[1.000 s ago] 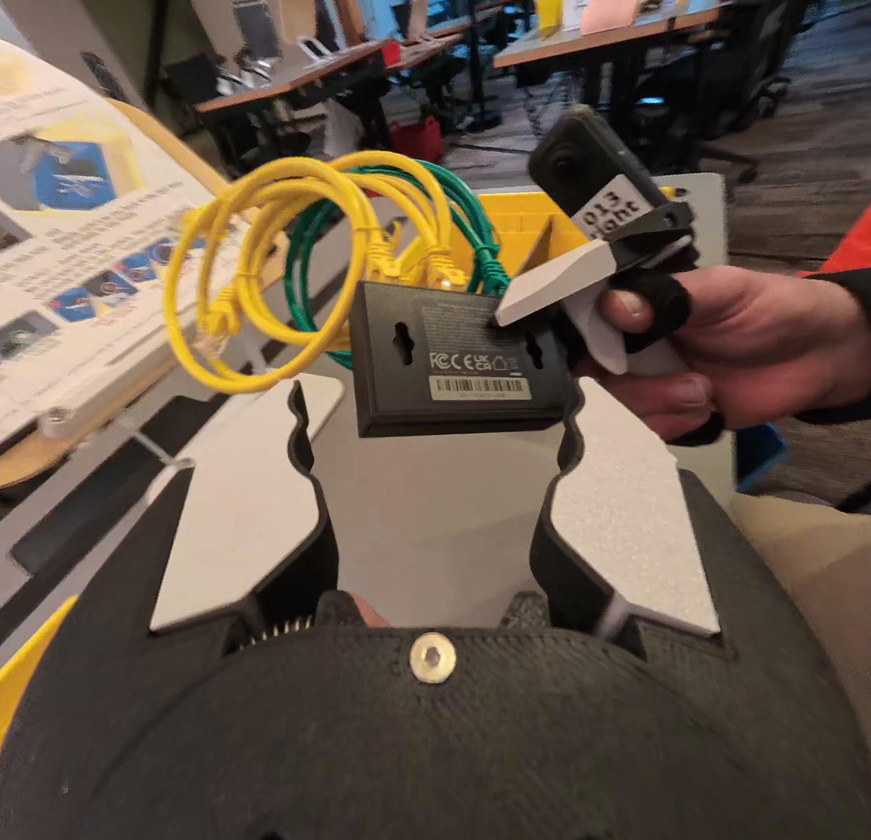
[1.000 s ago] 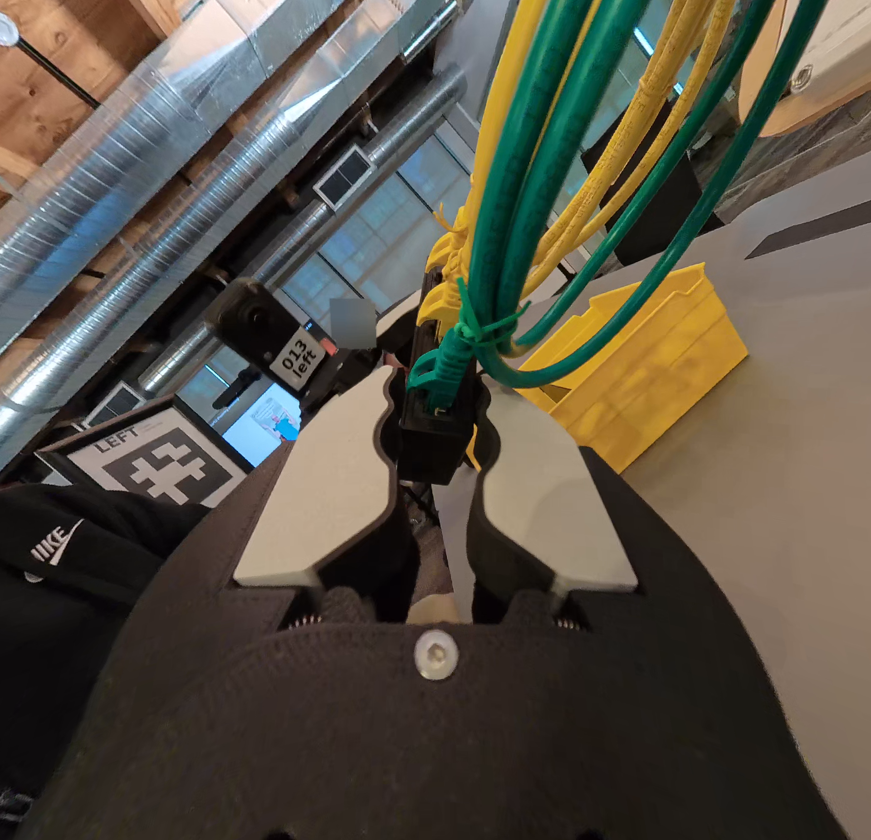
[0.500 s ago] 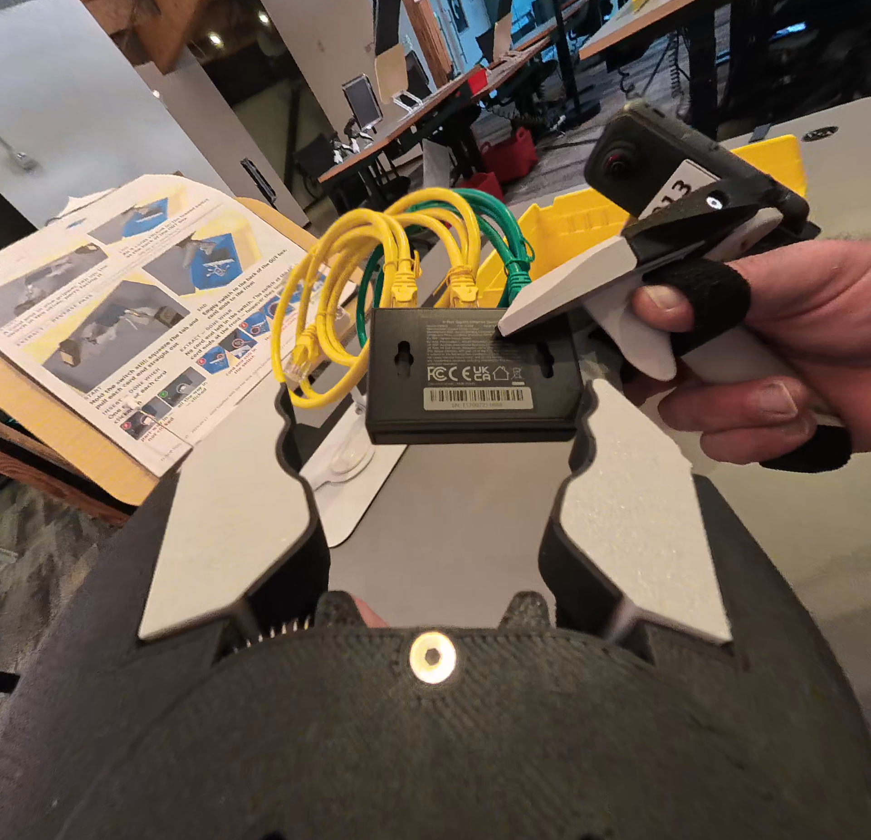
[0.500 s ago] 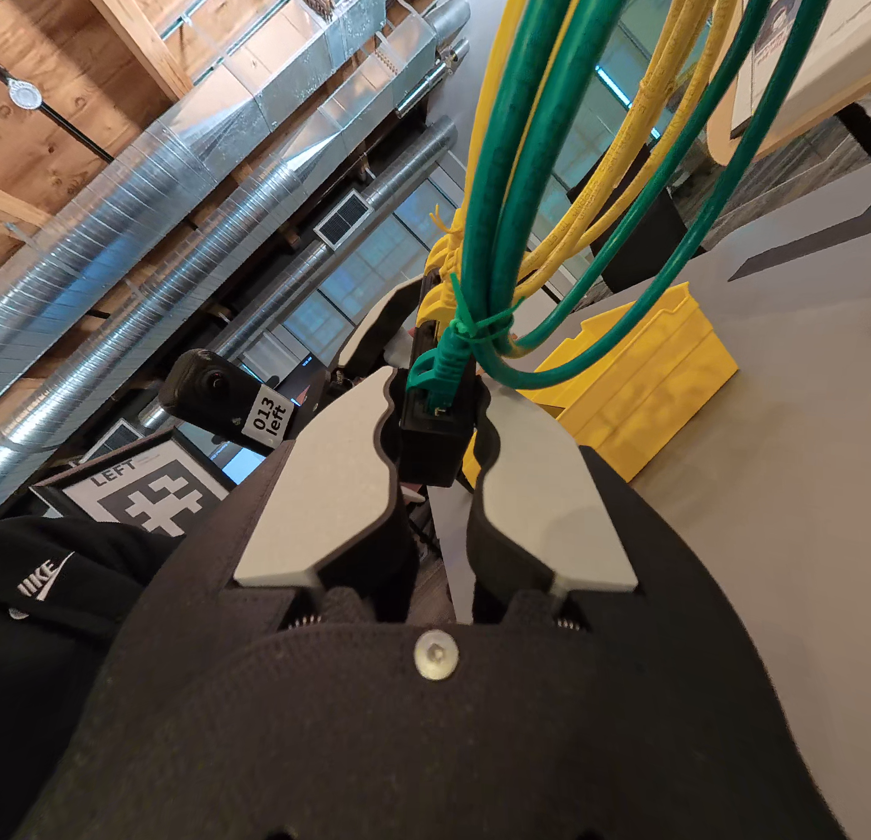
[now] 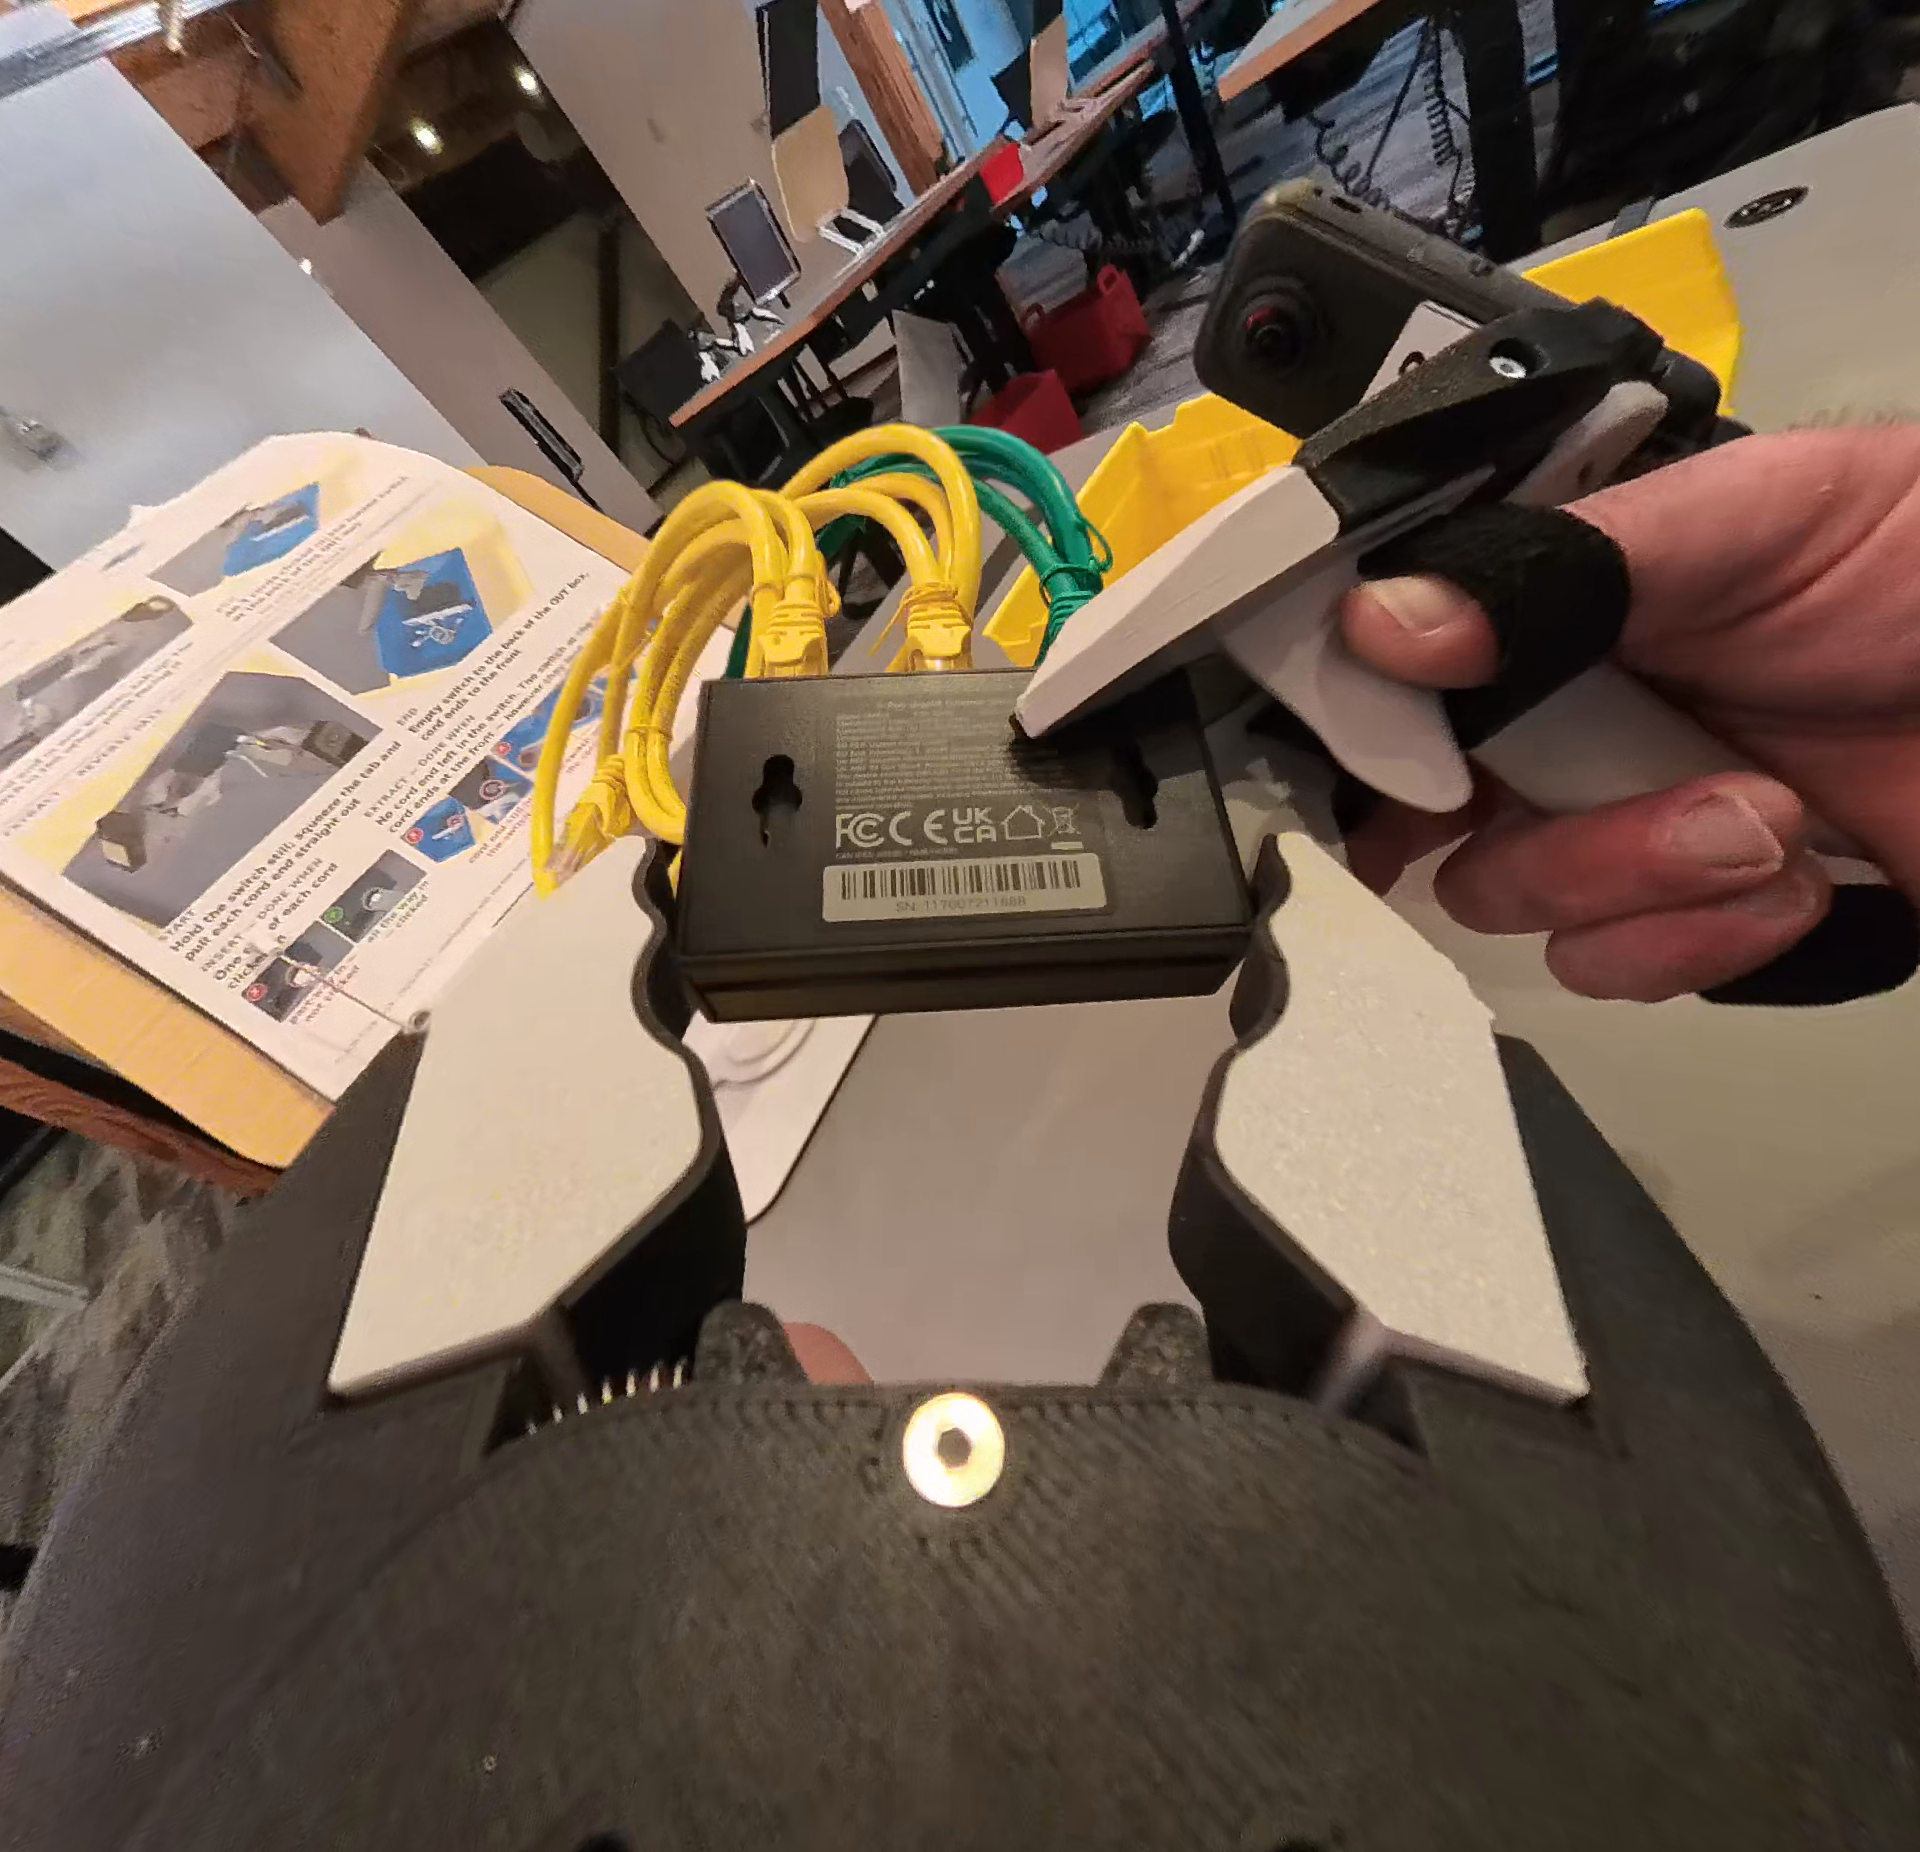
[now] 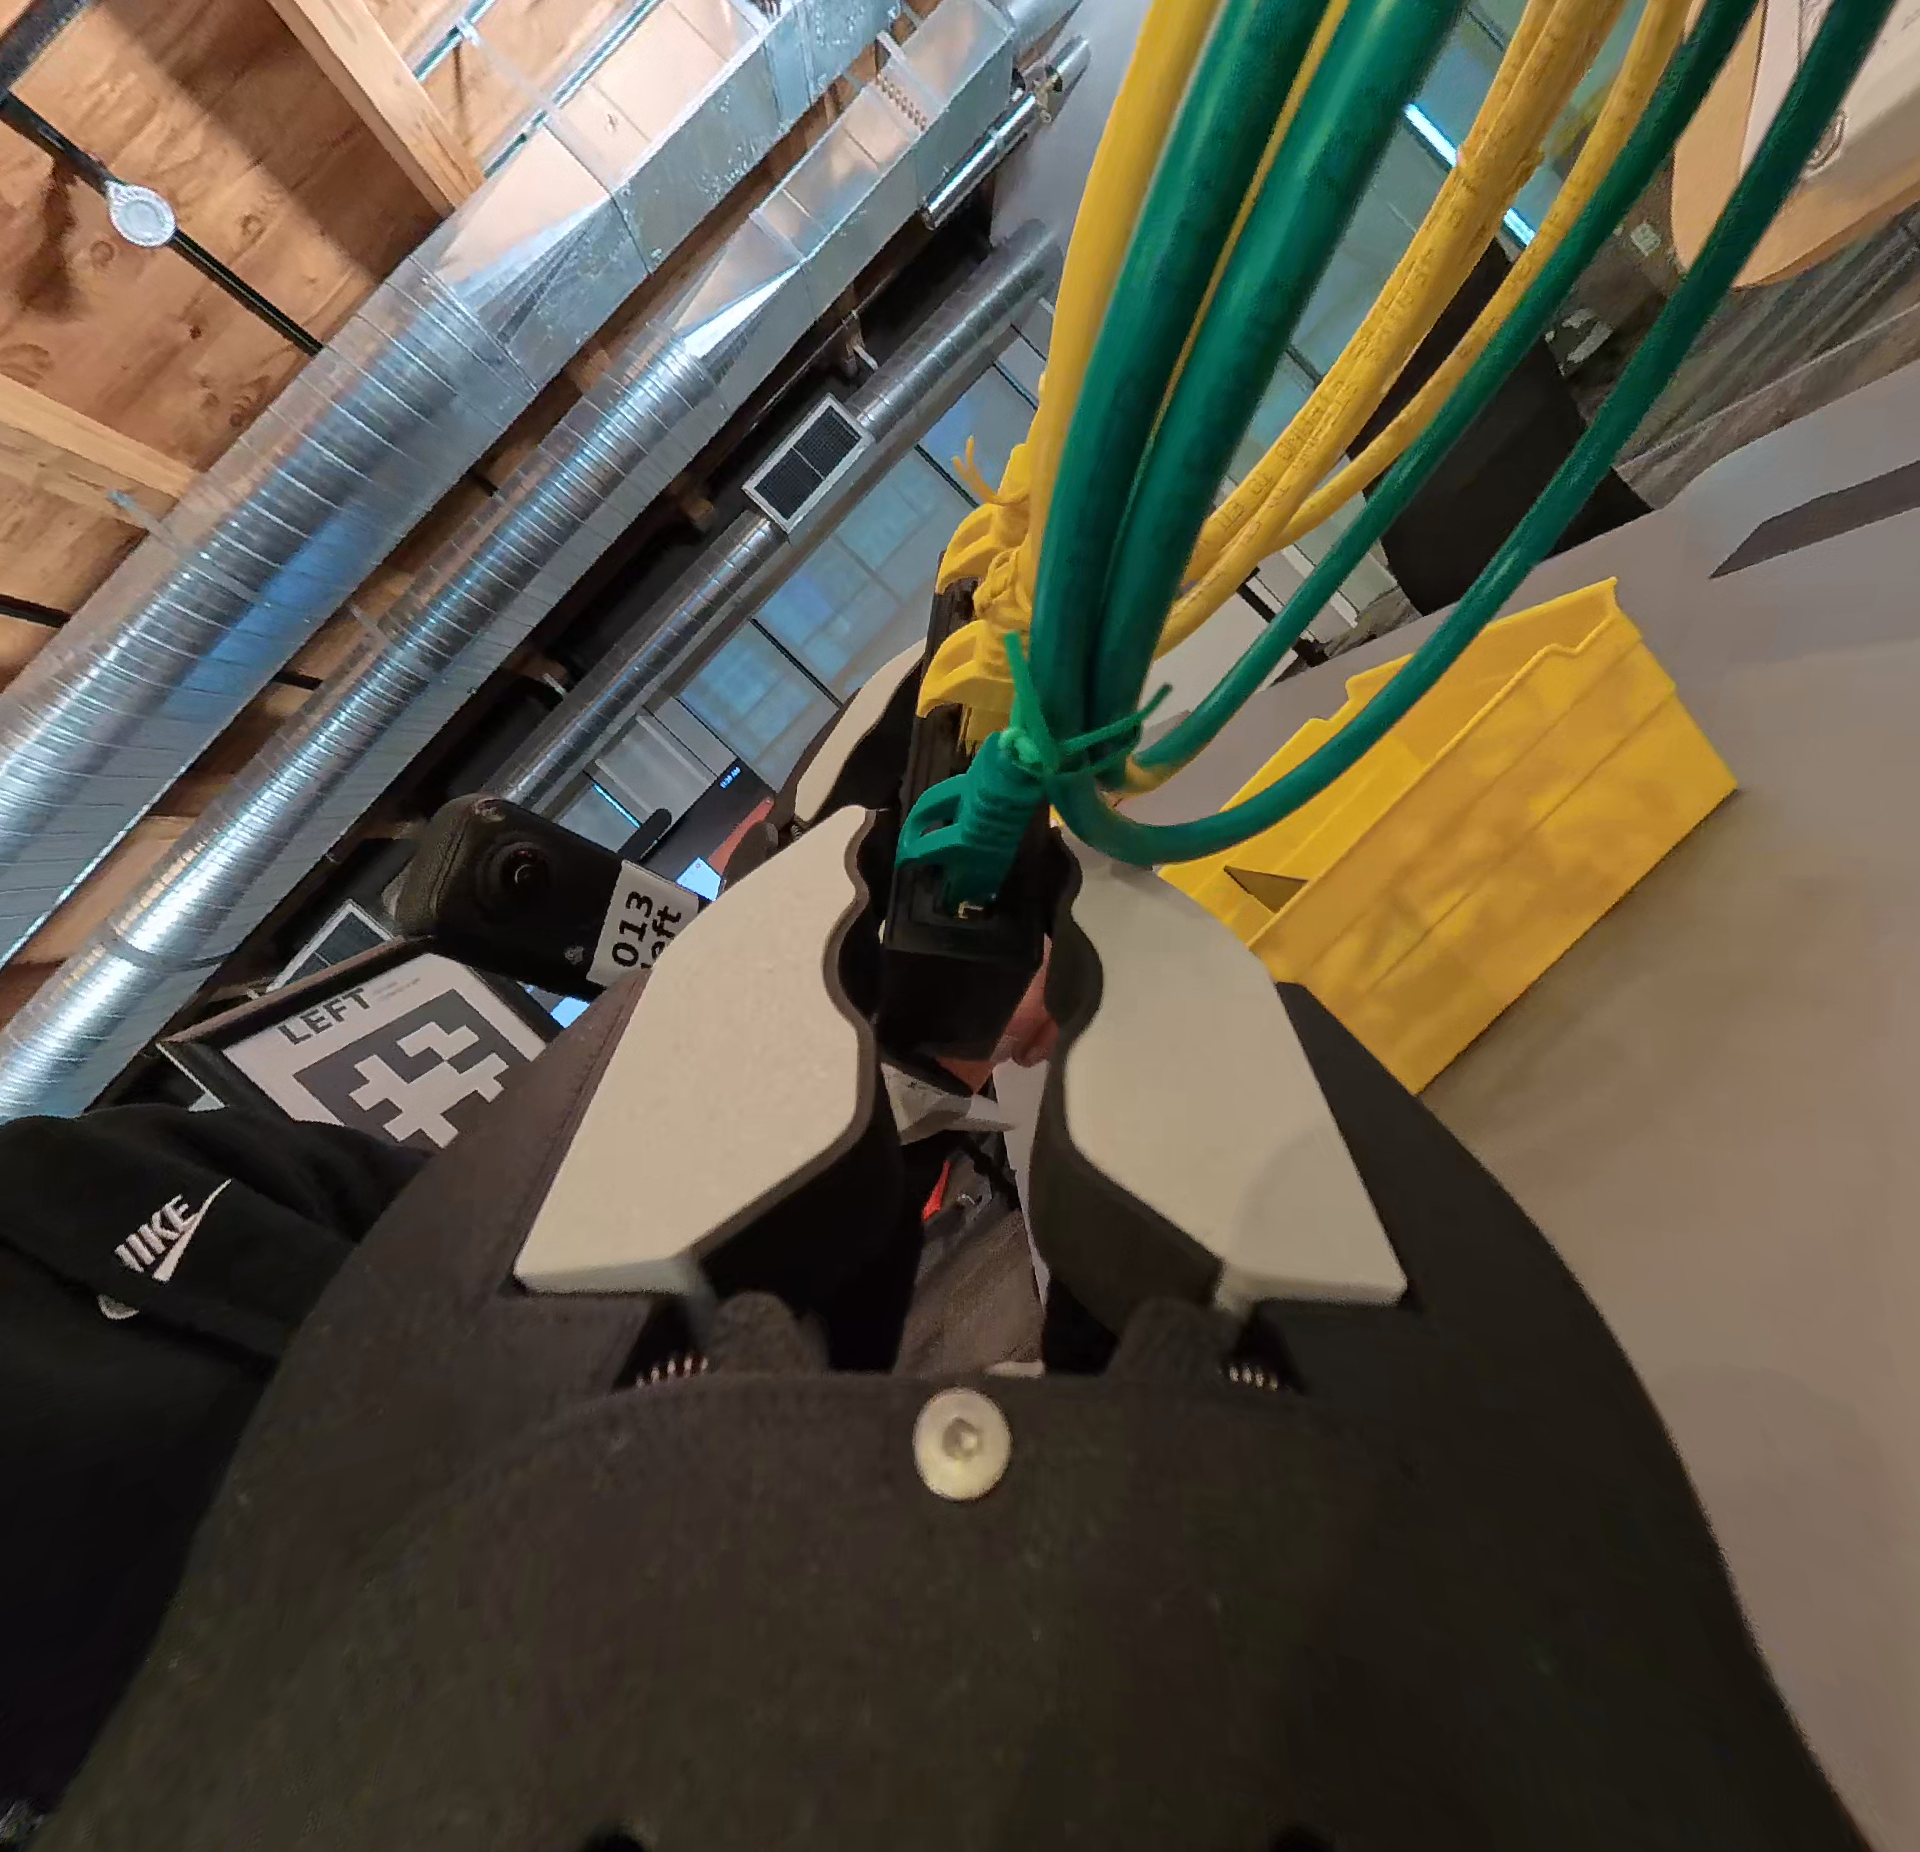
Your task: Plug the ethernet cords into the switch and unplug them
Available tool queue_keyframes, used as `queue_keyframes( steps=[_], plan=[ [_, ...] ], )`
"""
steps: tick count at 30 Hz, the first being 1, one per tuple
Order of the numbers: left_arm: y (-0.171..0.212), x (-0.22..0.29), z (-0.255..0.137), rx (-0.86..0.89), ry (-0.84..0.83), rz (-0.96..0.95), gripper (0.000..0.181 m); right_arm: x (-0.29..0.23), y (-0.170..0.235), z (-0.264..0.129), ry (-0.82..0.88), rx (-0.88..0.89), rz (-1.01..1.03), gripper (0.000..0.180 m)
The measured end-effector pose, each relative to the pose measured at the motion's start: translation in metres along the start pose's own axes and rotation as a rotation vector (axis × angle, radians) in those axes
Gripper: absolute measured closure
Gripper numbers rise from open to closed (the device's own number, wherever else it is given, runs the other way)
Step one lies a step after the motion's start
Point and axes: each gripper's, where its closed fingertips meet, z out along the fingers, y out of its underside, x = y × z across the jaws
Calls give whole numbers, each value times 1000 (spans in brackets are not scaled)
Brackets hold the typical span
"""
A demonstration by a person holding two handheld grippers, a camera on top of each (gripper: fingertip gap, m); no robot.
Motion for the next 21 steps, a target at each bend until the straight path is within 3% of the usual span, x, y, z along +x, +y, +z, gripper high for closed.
queue_keyframes(
  steps=[14, 21],
  plan=[
    [-3, 5, -18, 76, 247, -53, 79, -4, 30, 4, -68, -229, 27, 149],
    [-10, -3, -27, 148, 278, -118, 79, -12, 40, 9, -120, -276, 58, 134]
  ],
)
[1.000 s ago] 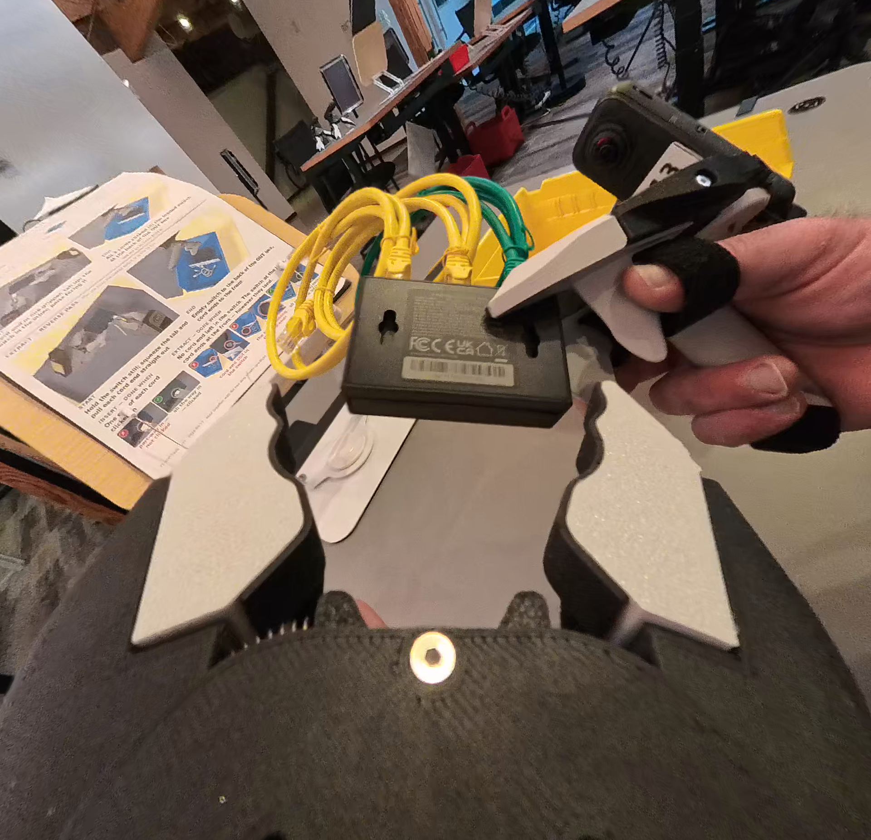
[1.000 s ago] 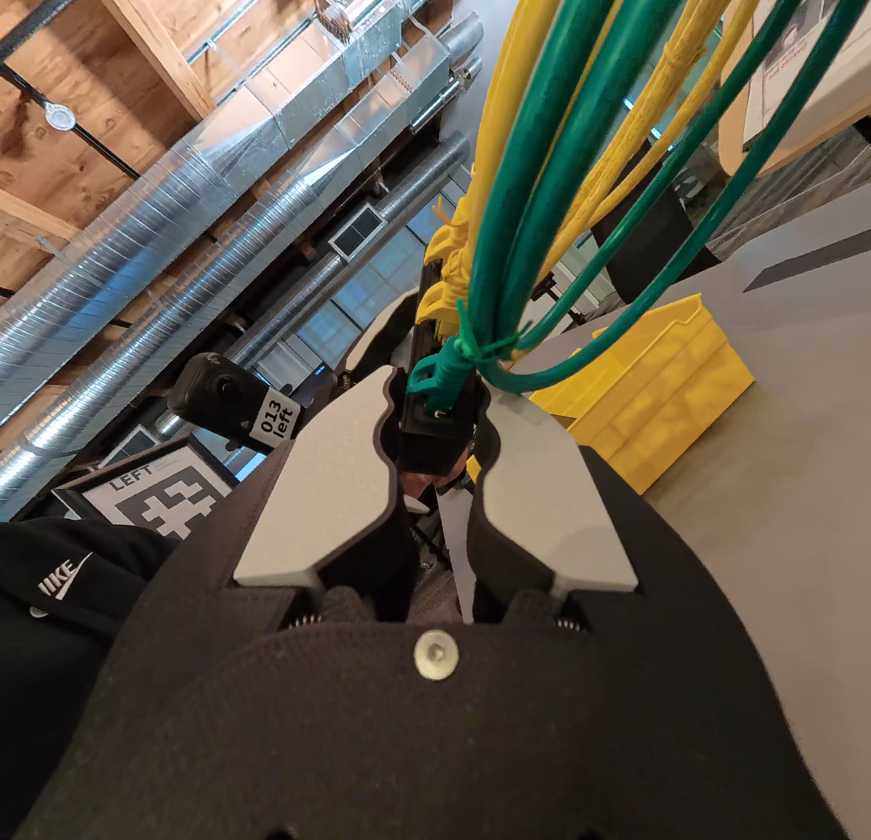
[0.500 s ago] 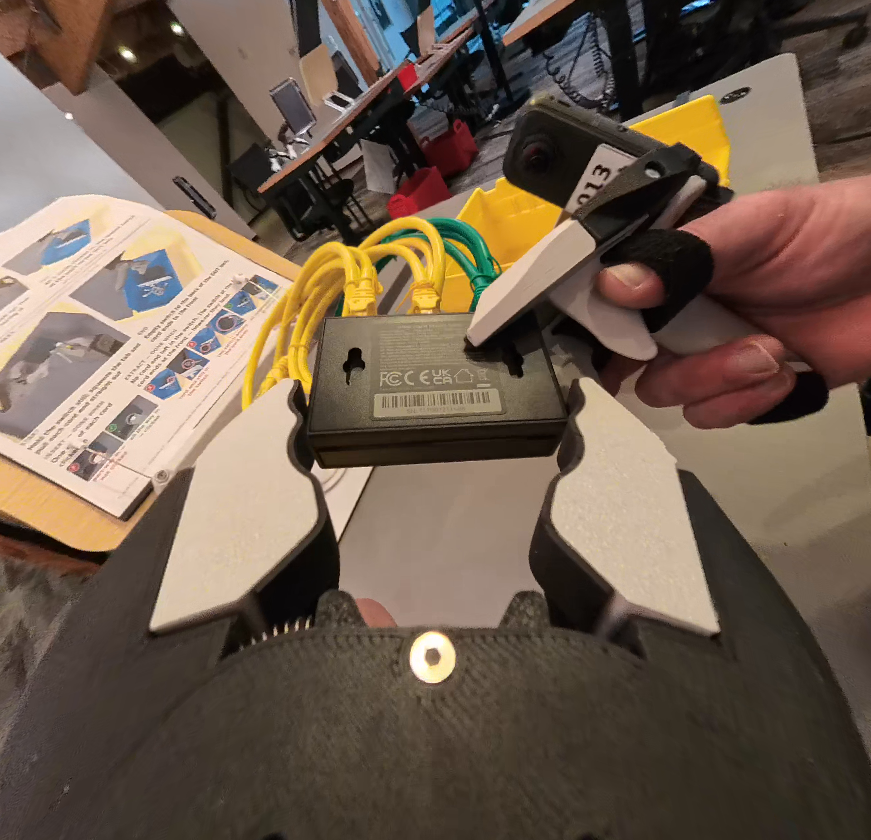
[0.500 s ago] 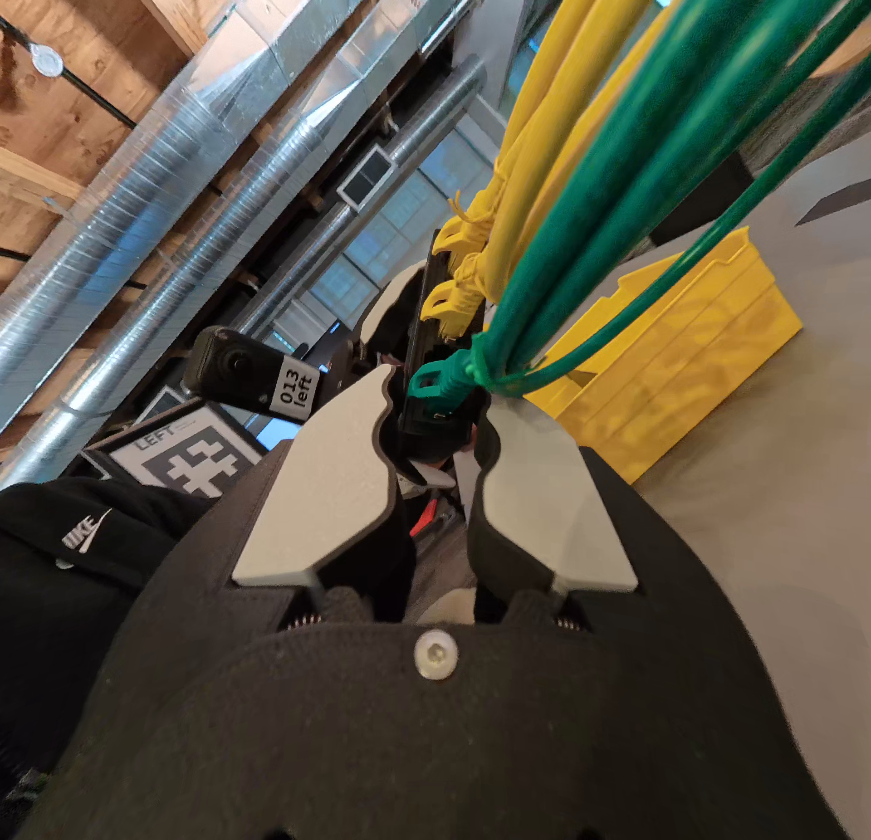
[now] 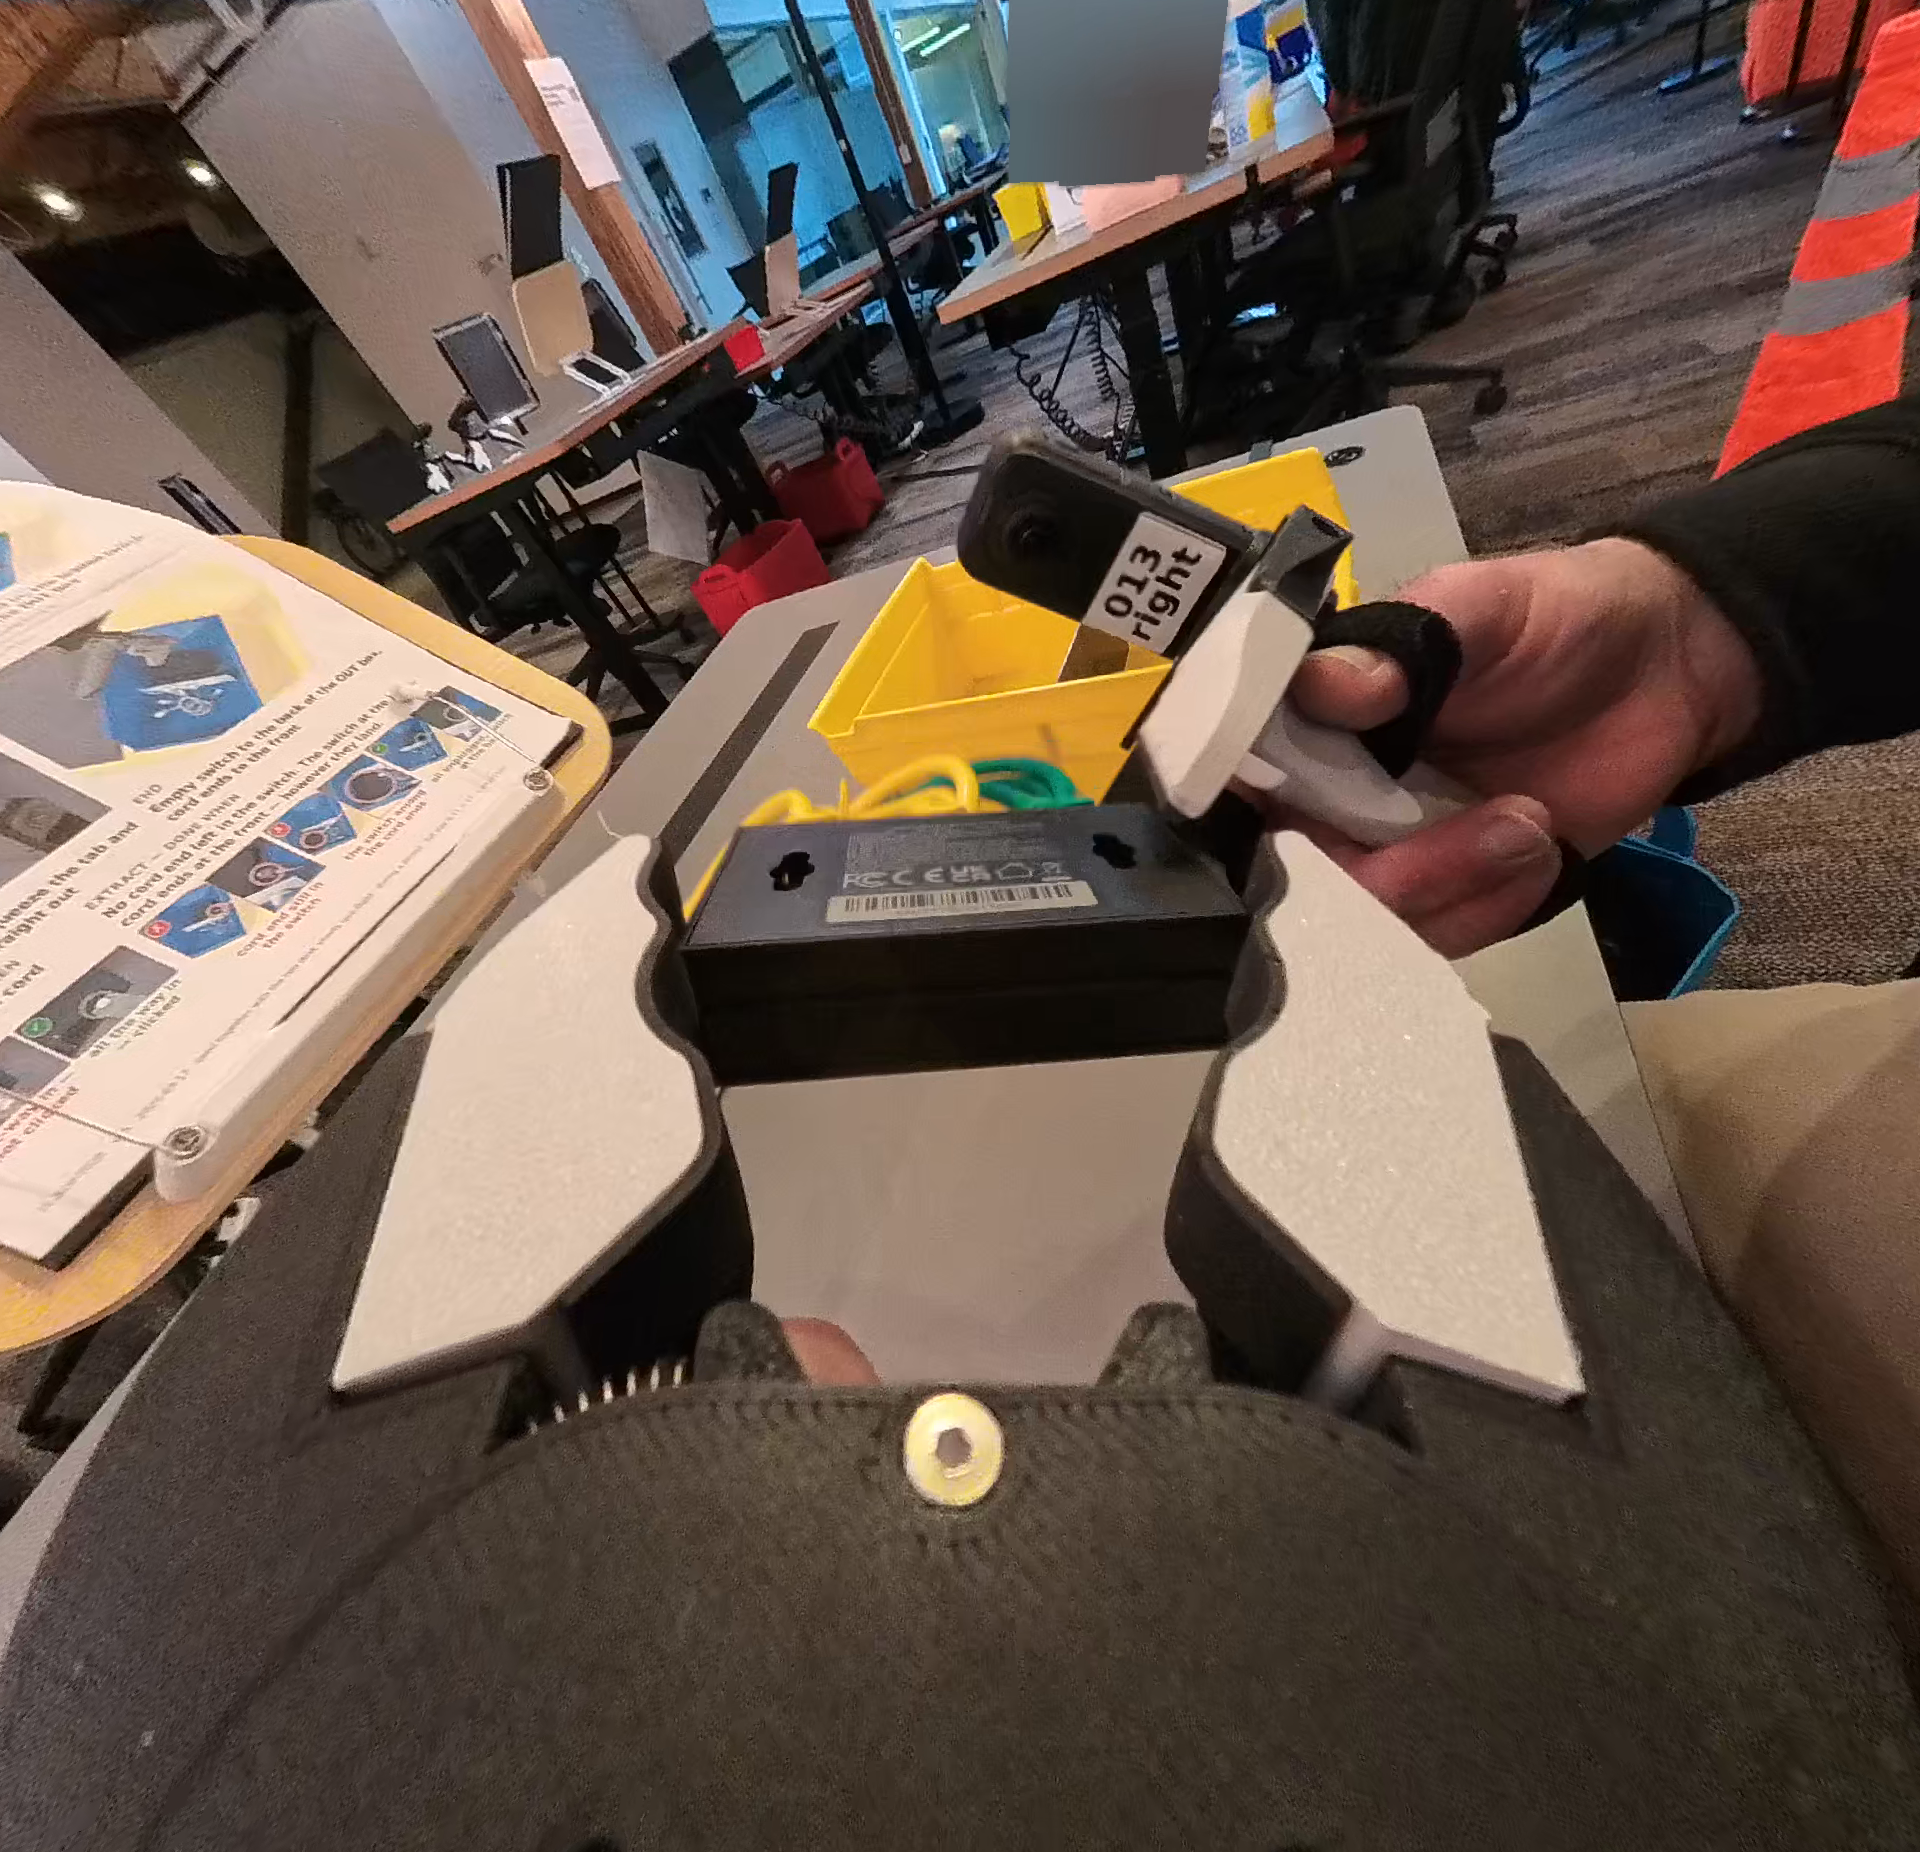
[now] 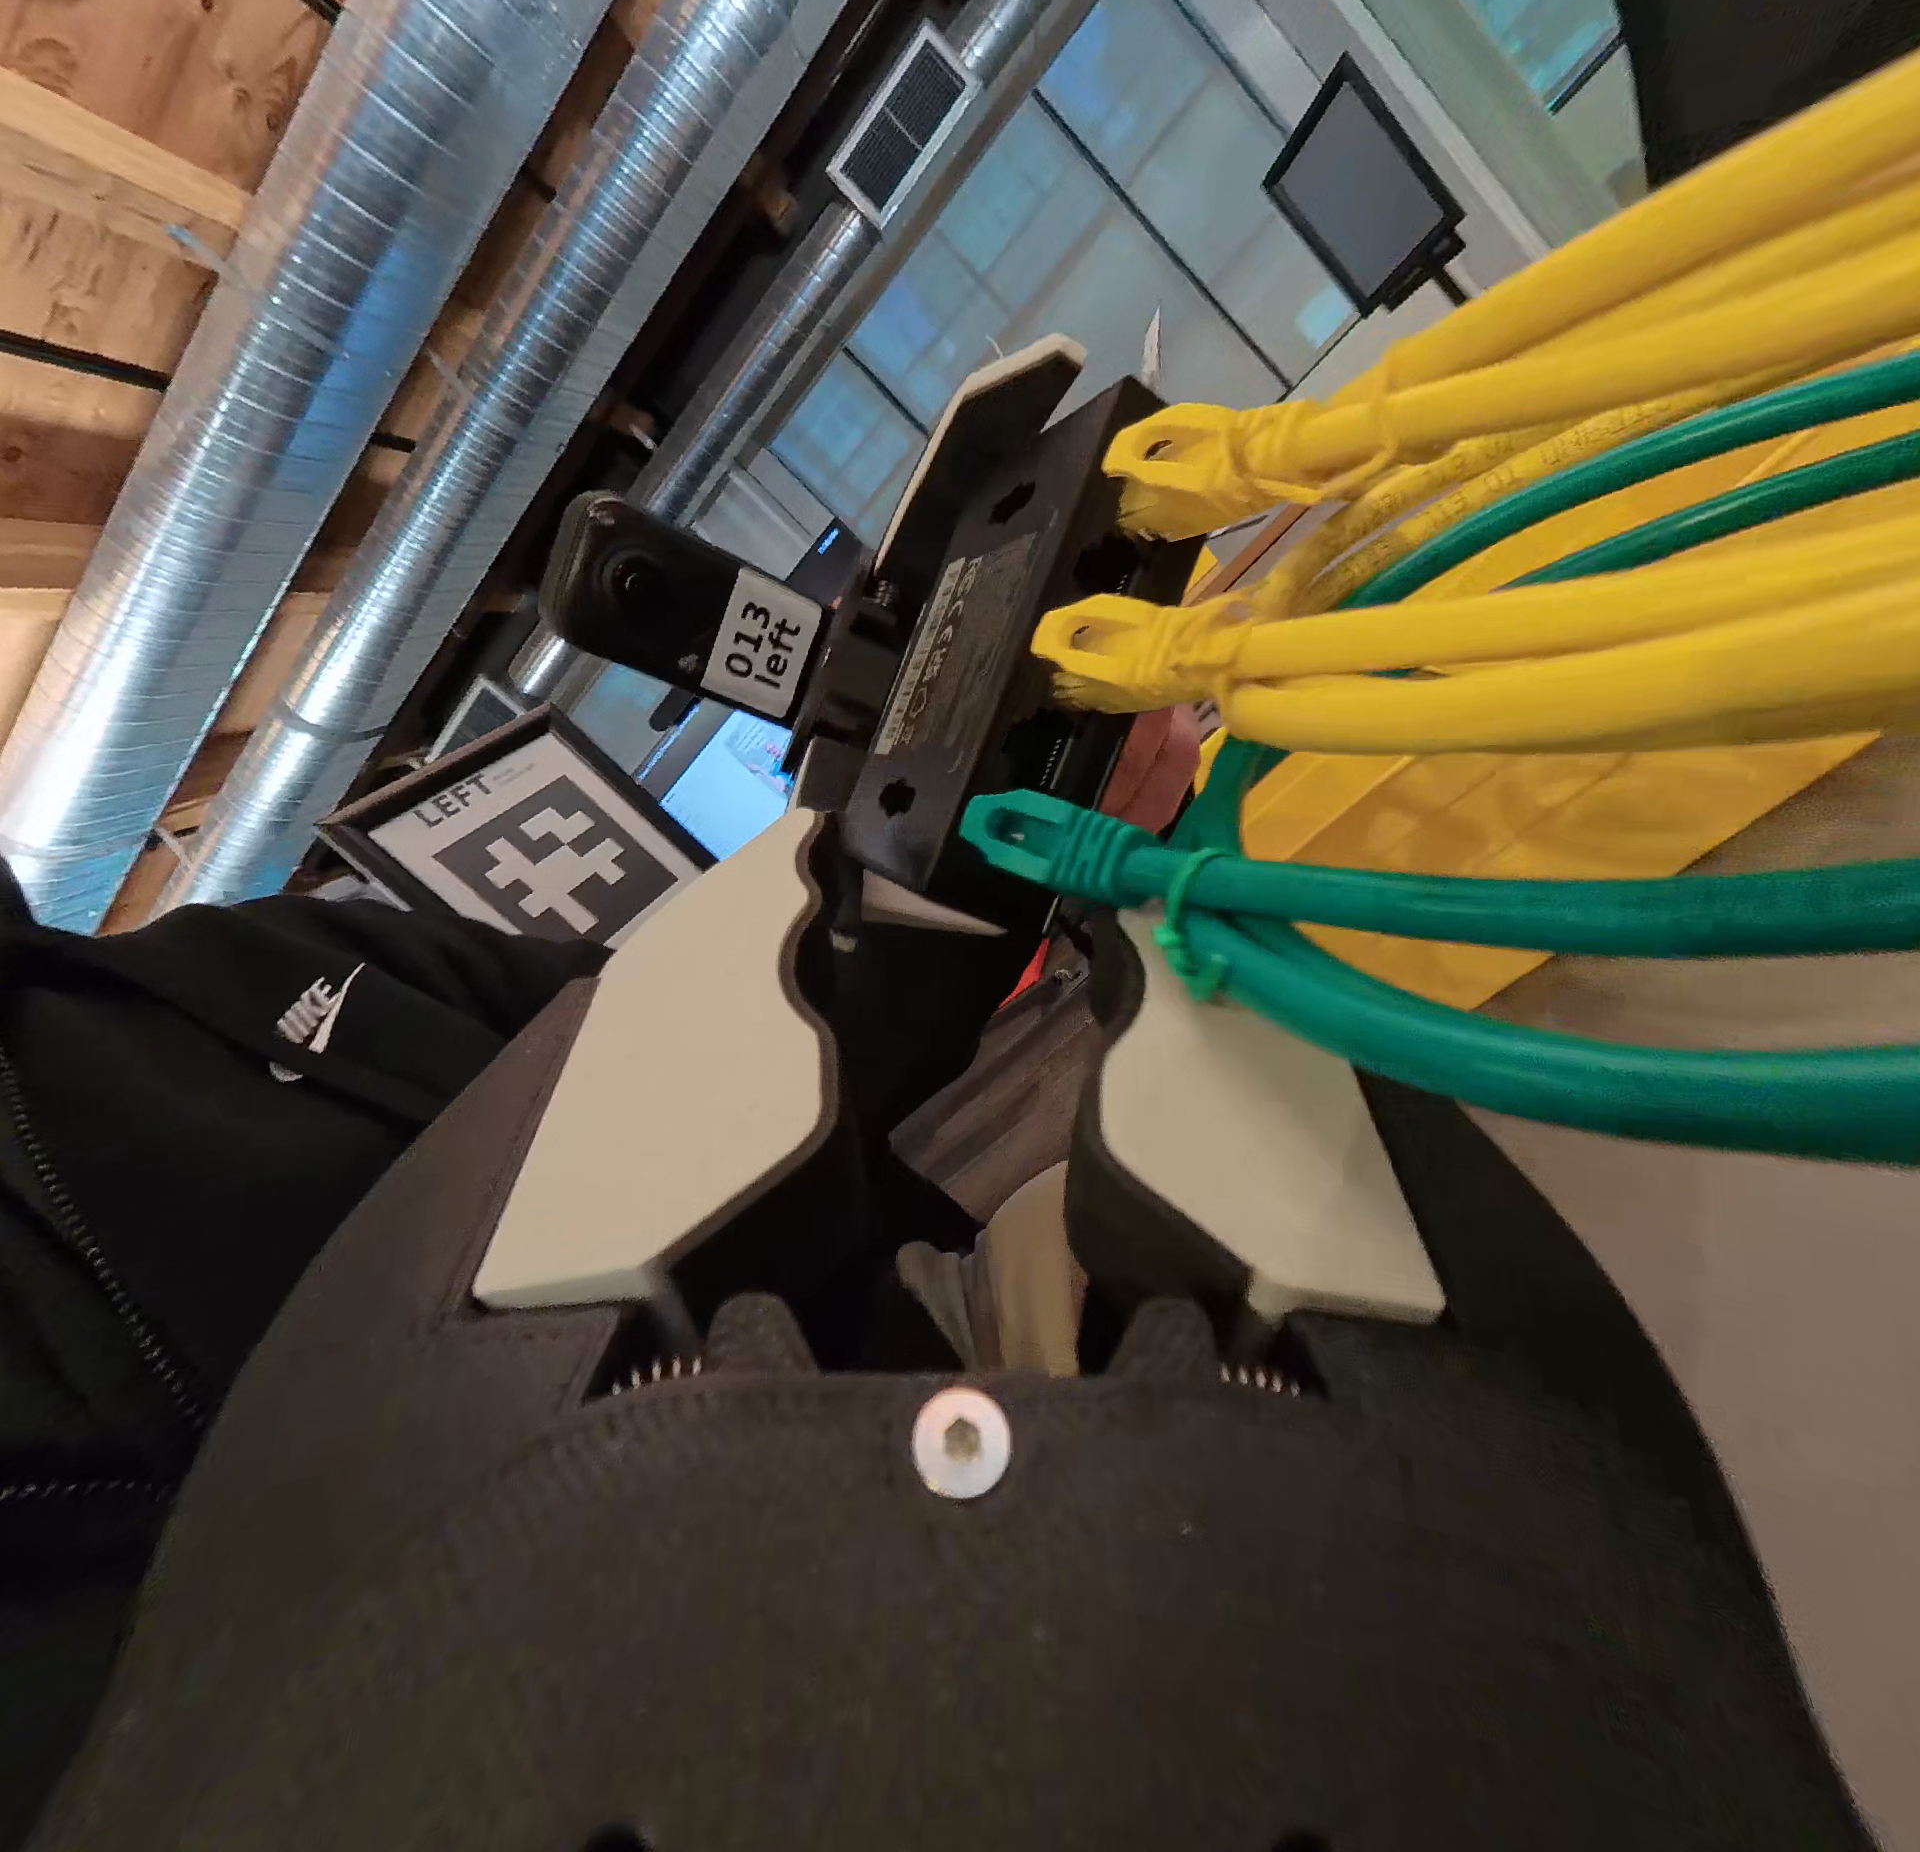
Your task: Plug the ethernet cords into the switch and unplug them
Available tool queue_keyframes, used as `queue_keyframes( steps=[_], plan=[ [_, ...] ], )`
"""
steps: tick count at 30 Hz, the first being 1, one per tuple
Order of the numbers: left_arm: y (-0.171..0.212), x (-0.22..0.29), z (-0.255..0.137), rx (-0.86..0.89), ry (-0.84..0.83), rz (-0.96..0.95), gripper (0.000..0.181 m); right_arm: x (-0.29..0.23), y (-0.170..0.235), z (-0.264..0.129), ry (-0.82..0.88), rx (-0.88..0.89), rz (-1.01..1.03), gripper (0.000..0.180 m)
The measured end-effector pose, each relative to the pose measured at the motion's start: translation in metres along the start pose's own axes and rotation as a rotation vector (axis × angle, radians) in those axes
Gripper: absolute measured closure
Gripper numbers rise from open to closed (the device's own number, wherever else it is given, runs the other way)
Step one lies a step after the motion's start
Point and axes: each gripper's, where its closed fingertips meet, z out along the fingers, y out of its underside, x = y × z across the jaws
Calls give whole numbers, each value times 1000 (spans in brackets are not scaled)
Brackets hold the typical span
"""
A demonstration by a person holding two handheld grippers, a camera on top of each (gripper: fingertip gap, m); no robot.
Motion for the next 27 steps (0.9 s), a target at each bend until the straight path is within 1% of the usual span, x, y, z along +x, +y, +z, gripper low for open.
queue_keyframes(
  steps=[2, 6, 11, 12, 13, 14, 16, 18, 20, 21, 22, 23, 24, 25, 27],
  plan=[
    [-2, -2, -2, 12, 0, -8, 79, -4, 1, 0, -34, -11, 18, 127],
    [-2, -3, -3, 32, -4, -24, 79, -5, 1, 1, -60, -12, 49, 122],
    [-4, -3, 0, 48, -8, -57, 80, -4, 5, -2, -50, -47, 8, 131],
    [-5, -3, 0, 54, -8, -66, 80, -4, 5, -2, -55, -42, 6, 132],
    [-5, -3, 1, 52, -5, -73, 80, -2, 5, -3, -46, -36, -1, 141],
    [-5, -3, 1, 53, 0, -82, 80, -1, 5, -4, -47, -28, -12, 144],
    [-7, -3, 0, 67, 2, -97, 80, -4, 3, -4, -71, -12, -3, 147],
    [-5, -3, 0, 59, 7, -100, 79, -4, 3, -5, -56, -8, -29, 148],
    [-4, -5, 0, 50, 6, -106, 79, -4, 0, -6, -46, 1, -50, 154],
    [-6, -7, -2, 57, -6, -96, 84, -6, -3, -7, -37, 18, -75, 161],
    [-7, -7, -4, 65, -16, -51, 105, -9, -10, -9, -38, 57, -92, 176],
    [-4, -5, -2, 34, -25, -3, 105, -13, -16, -11, -42, 87, -104, 180],
    [-4, -1, 0, 24, -11, -4, 106, -15, -14, -9, -36, 56, -111, 180],
    [-6, 3, 2, 46, 12, -38, 114, -14, -7, -5, -24, 9, -124, 179],
    [1, 10, 8, 25, 45, -75, 125, -5, -6, -4, 8, 10, -105, 180]
  ],
)
